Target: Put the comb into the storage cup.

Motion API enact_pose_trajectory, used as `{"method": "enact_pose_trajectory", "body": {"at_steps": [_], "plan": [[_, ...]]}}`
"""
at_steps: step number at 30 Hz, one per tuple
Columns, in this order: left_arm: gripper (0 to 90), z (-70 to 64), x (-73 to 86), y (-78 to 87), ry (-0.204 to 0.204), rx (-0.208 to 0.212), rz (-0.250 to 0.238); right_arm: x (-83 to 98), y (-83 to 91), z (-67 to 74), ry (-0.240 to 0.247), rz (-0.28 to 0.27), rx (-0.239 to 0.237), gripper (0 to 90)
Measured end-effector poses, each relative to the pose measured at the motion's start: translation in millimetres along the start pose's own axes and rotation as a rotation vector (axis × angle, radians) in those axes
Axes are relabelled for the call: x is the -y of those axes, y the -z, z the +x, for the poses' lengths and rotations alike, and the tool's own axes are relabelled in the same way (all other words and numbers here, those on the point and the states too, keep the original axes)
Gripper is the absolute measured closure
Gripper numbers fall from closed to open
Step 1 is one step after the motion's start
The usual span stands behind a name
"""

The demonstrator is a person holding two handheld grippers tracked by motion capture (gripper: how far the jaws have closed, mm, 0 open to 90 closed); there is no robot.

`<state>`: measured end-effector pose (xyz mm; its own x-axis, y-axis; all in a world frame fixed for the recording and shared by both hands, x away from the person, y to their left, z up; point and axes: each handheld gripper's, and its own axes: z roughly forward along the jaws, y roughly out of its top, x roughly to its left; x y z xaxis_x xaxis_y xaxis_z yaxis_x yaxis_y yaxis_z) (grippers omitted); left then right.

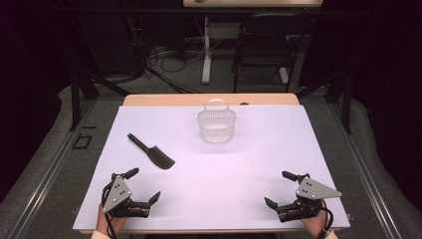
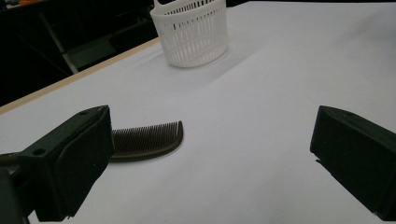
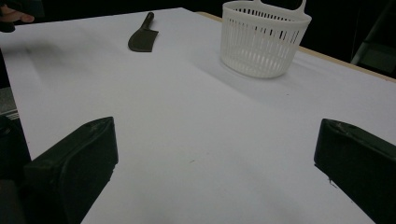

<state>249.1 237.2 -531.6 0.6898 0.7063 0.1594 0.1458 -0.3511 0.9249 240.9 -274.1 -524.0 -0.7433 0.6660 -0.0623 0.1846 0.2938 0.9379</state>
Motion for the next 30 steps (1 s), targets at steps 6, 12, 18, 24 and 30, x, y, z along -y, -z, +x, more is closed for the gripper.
{"method": "enact_pose_trajectory", "body": {"at_steps": [6, 12, 18, 24, 30], "plan": [[0.0, 2.3, -0.6, -1.2, 0.004, -0.029, 0.018, 0.3, -1.6, 0.7, 0.010, 0.009, 0.002, 0.0], [0.1, 5.1, -3.2, -3.6, -0.010, -0.059, 0.026, 0.8, -2.0, 1.1, 0.009, 0.015, 0.004, 0.0], [0.2, 11.7, -4.4, -4.5, -0.004, -0.090, 0.034, 1.0, -2.9, 1.5, 0.010, 0.023, 0.003, 0.0], [0.2, 18.4, -6.1, -7.1, 0.012, -0.107, 0.036, 0.9, -2.4, 1.7, 0.014, 0.024, 0.000, 0.0], [0.3, 26.9, -9.2, -12.6, 0.014, -0.127, 0.040, 1.3, -2.4, 1.4, 0.015, 0.026, 0.003, 0.0]]}}
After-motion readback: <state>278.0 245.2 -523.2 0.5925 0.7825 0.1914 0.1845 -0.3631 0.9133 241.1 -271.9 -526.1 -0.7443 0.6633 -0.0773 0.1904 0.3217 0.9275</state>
